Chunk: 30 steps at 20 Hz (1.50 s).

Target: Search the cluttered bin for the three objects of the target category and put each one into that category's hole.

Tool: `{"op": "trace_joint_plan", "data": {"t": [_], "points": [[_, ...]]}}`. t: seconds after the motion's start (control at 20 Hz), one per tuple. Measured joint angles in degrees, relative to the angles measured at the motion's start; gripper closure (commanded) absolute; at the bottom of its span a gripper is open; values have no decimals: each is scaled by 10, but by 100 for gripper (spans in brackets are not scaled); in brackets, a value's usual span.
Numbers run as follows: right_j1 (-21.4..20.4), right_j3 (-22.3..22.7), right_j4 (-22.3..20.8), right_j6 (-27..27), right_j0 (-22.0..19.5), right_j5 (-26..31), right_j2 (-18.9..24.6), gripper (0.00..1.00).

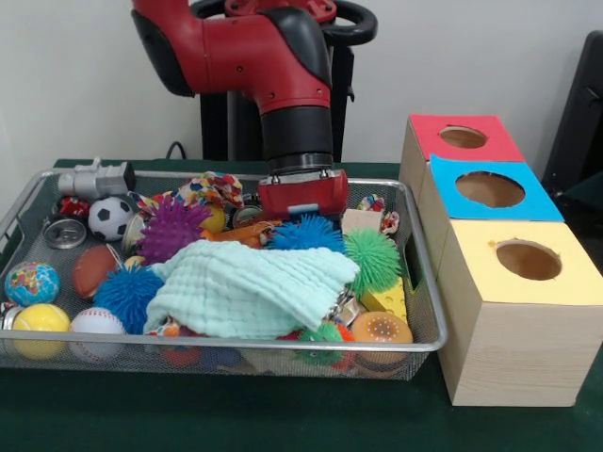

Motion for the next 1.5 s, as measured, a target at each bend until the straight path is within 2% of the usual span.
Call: {"op": "trace_joint_plan", "data": {"t": [0.1,0.25,0.3,0.45,0.5,0.7,1.15,1.3,1.5], "points": [[-13,8,42,0,21,29,-15,0],[-25,14,78,0,38,65,-30,0],[-37,18,109,0,51,109,-43,0],[-51,21,137,0,61,160,-57,0],[-63,22,156,0,69,211,-68,0],[-95,20,188,0,80,302,-86,0],[-144,21,198,0,79,463,-111,0],[-153,21,198,0,67,484,-107,0],[-159,20,197,0,42,485,-97,0]]}}
